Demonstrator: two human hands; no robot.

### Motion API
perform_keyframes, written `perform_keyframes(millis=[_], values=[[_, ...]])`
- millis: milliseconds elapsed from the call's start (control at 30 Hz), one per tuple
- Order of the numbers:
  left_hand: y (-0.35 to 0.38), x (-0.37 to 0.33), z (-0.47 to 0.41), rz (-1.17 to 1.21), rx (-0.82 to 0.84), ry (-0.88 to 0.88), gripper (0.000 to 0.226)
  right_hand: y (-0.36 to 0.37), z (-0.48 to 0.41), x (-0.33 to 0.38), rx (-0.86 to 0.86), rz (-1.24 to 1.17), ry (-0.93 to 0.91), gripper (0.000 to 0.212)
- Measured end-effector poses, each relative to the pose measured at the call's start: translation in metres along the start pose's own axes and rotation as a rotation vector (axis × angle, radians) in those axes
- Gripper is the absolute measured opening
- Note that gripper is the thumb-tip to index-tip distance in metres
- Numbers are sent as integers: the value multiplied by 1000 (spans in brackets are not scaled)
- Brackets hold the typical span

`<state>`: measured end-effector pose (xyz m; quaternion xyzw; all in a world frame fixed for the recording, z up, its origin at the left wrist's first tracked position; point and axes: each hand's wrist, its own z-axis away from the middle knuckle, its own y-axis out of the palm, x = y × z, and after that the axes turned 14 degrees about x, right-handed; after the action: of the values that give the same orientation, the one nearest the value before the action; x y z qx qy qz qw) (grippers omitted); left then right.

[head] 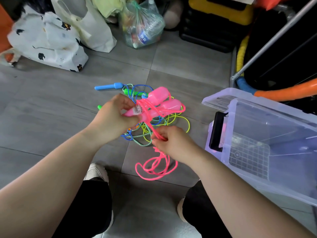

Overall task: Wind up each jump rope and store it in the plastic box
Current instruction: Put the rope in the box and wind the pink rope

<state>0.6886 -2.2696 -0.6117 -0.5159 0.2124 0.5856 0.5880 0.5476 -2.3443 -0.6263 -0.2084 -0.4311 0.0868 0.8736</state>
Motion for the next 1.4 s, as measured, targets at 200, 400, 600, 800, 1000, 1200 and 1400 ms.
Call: perform_keyframes(millis=[200, 400, 600, 800, 1000, 1200, 1400], values=[[5, 7, -1, -179, -33, 22, 22, -4, 4, 4, 5, 249, 5, 27], [-1, 6, -1, -256, -117, 38, 49, -11, 2, -4, 18, -113, 4, 18], [-7, 11, 0, -338, -94, 3, 66, -17, 3, -12, 147, -188, 83, 6], [-10, 17, -4, -366, -75, -52, 56, -15, 7, -9, 56, 161, 50, 17], [-2, 26, -5, -376, 251, -99, 18, -31, 19, 9, -123, 78, -178, 19], [9, 18, 3, -263, 566, -67, 28, -40, 24, 12, -24, -176, -254, 31], [17, 6, 7, -273, 667, 40, 32, -37, 15, 15, 49, -255, -297, 28]])
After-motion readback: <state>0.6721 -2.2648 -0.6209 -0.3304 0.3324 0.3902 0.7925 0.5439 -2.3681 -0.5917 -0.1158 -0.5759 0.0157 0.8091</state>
